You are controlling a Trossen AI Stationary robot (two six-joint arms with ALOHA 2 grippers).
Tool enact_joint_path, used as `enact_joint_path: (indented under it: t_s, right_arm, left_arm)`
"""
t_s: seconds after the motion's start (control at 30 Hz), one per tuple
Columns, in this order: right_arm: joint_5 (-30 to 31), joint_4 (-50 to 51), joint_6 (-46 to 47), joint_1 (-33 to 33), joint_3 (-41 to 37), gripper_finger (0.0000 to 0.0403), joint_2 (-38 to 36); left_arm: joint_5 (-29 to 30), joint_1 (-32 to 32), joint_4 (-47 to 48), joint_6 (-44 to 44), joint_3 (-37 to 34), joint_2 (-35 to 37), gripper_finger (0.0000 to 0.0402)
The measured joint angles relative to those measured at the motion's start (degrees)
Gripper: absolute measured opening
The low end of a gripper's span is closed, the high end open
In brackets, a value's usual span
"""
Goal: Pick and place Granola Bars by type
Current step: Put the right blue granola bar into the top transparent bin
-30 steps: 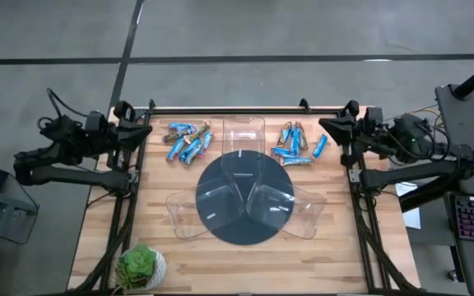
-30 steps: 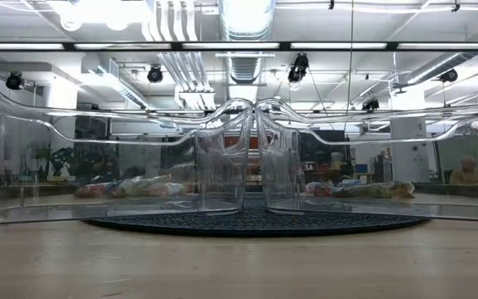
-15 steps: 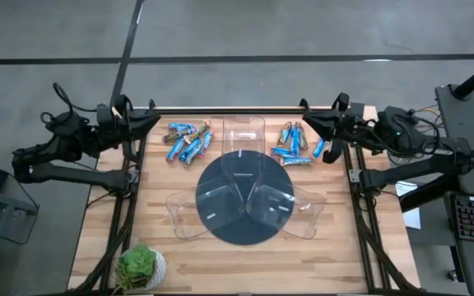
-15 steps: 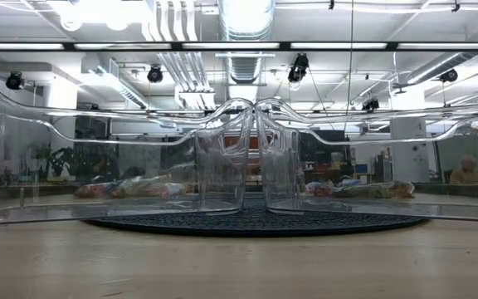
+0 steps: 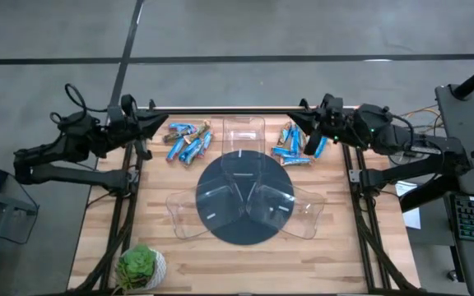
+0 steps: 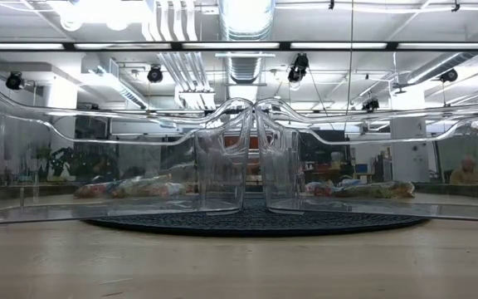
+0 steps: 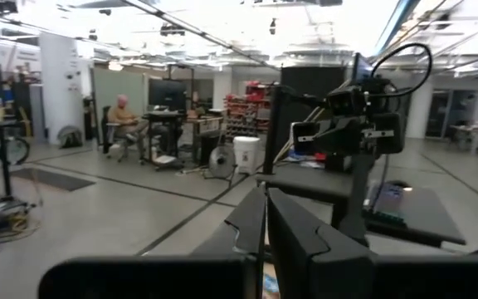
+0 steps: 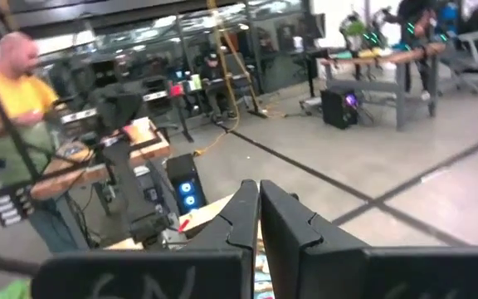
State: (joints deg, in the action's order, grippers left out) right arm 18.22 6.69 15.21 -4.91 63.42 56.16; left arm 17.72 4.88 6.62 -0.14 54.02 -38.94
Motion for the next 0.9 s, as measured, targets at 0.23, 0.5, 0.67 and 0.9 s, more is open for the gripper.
enact_joint_path:
  t_s: [0.23,0.5,0.67,0.9]
  right_arm:
    - [-0.1,9.4,4.5,-5.5,2.1,0.0008,-0.2]
    - [-0.9,14.5,5.3,-9.6,4.3,0.0008,0.1]
    - [-3.4,16.8,7.4,-11.4,5.4,0.0008,0.5]
    - [-7.6,18.9,8.2,-13.4,7.6,0.0008,2.8]
  left_arm:
    - [0.2,4.2,3.1,-1.2,0.0,0.0,0.0000]
    - [-1.4,10.4,6.4,-4.0,0.0,-1.6,0.0000]
    - [-5.5,13.1,6.6,-4.6,0.0,-3.8,0.0000]
    - [-8.2,16.0,9.0,-6.0,1.4,-7.5,0.0000]
